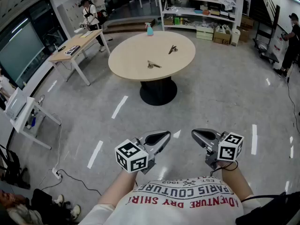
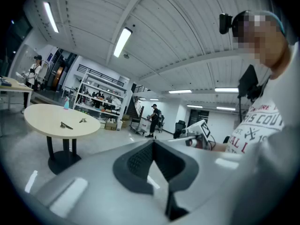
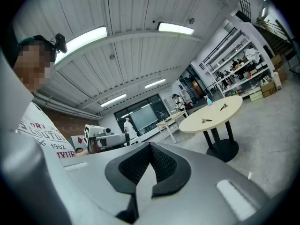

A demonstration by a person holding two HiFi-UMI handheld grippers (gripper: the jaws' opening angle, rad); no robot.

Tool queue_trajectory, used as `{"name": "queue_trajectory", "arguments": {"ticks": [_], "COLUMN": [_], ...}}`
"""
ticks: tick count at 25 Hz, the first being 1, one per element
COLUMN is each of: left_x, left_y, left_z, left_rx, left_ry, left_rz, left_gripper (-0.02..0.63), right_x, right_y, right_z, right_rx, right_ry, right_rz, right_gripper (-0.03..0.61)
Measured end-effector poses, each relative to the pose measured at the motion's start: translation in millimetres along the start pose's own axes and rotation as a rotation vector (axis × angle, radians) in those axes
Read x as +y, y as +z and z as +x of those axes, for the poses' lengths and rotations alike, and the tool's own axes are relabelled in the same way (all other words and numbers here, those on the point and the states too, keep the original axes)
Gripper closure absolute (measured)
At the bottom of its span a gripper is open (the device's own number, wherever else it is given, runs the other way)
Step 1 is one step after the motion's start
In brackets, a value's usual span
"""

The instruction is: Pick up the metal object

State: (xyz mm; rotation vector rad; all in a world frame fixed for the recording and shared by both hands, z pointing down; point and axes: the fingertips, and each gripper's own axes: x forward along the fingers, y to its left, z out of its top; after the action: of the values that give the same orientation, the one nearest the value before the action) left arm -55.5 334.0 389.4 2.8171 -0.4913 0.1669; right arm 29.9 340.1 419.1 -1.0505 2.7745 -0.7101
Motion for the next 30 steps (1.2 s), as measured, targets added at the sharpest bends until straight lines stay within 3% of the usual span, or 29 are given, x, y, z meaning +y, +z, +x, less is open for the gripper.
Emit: {"name": "queue_trajectory", "arguments": {"ticks": [5,10,14,19,24,27,30], "left_x": [20,87,161,286,417,459,481], "left_y": [-4,7,15,48,115,139,135], "left_z": [18,43,74,116,149,165,177], "left_rx": [0.015,-0.029,-0.015,-0.004,-0.004,-0.007,0.026], "left_ry": [-0.010,0.019,0.012,0.008,0.046,0.074,0.079], "left_rz": [0.050,0.024,0.009,-0.025,0.022,0.018,0.025], "left_gripper": [0.612,0.612,0.612,0.612,0.611,0.611,0.611], "right_x": [-26,-78,-141,-225,-301,-327,-348], "right_y": [2,14,36,87,166,202,209], "right_z": [16,53,98,193,301,332,348], "right_rx": [0.005,0.018,0.024,0.053,0.060,0.042,0.034], "right_ry": [0.019,0.015,-0.010,-0.021,0.000,0.012,0.030], "right_rz": [0.009,-0.001,0.014,0.042,-0.010,-0.018,0.002], "right_gripper": [0.577,0.577,0.577,0.577,0.577,0.577,0.577]}}
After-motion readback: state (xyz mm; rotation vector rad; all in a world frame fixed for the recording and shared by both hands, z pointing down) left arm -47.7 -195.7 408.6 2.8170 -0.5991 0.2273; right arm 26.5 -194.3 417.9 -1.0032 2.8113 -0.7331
